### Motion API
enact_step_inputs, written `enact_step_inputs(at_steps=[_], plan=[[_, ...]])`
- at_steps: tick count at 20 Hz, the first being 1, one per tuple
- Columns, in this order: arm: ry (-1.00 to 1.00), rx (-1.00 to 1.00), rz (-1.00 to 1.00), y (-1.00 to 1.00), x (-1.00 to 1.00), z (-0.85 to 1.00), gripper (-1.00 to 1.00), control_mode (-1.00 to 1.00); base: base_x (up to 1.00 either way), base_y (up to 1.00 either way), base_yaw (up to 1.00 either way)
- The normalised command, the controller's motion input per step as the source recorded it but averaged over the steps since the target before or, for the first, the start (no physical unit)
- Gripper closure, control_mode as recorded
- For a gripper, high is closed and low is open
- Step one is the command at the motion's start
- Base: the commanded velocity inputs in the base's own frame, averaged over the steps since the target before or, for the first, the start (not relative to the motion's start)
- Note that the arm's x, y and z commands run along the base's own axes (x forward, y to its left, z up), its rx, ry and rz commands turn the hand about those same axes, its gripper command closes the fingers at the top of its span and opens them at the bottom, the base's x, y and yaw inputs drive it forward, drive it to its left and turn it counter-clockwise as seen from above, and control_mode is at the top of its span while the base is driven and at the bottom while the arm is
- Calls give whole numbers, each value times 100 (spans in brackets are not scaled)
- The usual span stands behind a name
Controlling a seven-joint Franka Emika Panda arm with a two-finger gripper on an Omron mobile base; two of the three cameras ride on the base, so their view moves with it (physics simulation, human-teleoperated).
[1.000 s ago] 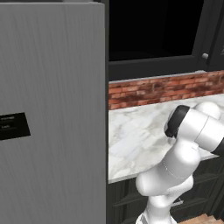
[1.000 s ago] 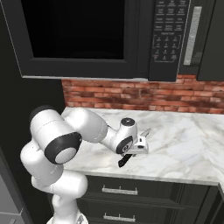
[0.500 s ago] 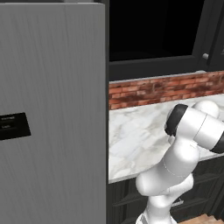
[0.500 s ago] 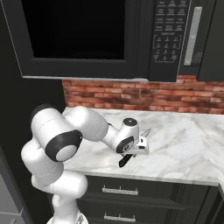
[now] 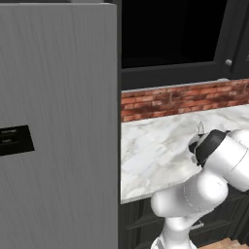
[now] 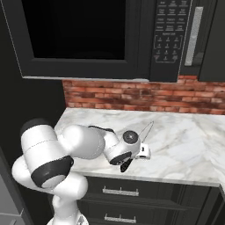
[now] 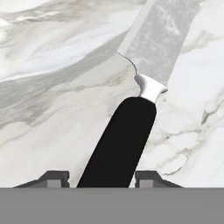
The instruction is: Move the cutting board and knife to the sink. Then move spray from the cabinet to the counter.
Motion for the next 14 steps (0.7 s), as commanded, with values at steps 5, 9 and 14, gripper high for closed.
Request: enact_step_inputs(at_steps=[5,9,14], plan=[[-20,0,0,0,-25,7,100,-100,0,0,0],[-3,0,0,0,-1,33,100,-100,0,0,0],[0,0,0,0,0,41,100,-100,0,0,0]])
